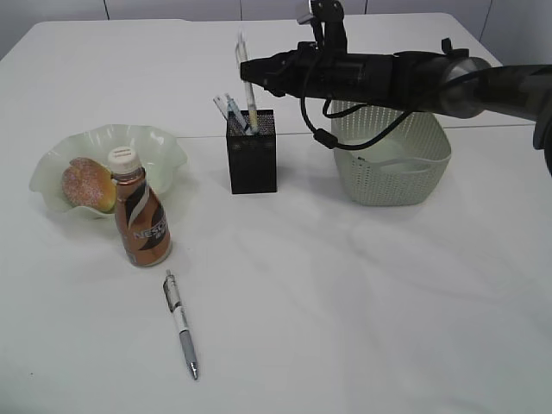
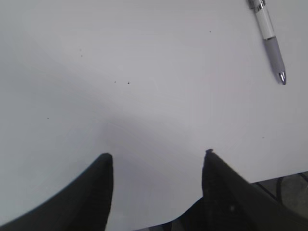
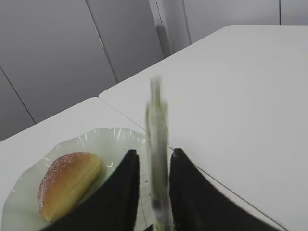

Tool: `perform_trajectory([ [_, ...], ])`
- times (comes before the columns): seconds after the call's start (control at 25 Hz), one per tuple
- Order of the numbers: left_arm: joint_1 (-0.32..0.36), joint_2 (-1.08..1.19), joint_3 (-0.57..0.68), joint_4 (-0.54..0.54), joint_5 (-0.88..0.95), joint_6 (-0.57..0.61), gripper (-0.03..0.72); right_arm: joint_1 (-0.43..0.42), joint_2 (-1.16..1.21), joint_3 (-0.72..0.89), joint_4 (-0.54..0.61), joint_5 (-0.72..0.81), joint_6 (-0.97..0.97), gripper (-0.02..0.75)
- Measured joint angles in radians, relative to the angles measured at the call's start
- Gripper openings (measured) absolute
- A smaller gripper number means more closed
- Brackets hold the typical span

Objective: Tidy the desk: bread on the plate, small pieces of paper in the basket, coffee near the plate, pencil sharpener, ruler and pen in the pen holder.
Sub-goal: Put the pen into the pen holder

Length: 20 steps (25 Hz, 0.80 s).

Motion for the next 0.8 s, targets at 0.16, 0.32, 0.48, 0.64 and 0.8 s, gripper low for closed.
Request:
perform_trajectory([
  [0.16, 0.000, 0.000, 0.000, 0.000, 0.000, 0.000, 0.433, 0.000, 0.000, 0.000, -0.006, 0.000, 0.000, 0.272],
  [0.32, 0.000, 0.000, 0.000, 0.000, 0.000, 0.000, 0.433, 0.000, 0.000, 0.000, -0.019, 0.000, 0.028, 0.324],
  [0.48, 0.000, 0.000, 0.000, 0.000, 0.005, 0.000, 0.433, 0.000, -0.042, 0.000, -0.214, -0.033, 0.278, 0.330],
  [0.64, 0.000, 0.000, 0.000, 0.000, 0.005, 0.000, 0.433, 0.004, -0.134, 0.000, -0.630, -0.001, 0.757, 0.333],
  [0.8, 0.000, 0.000, 0.000, 0.000, -0.010, 0.000, 0.433, 0.046, -0.223, 0.000, -0.892, 0.149, 1.087, 0.330],
])
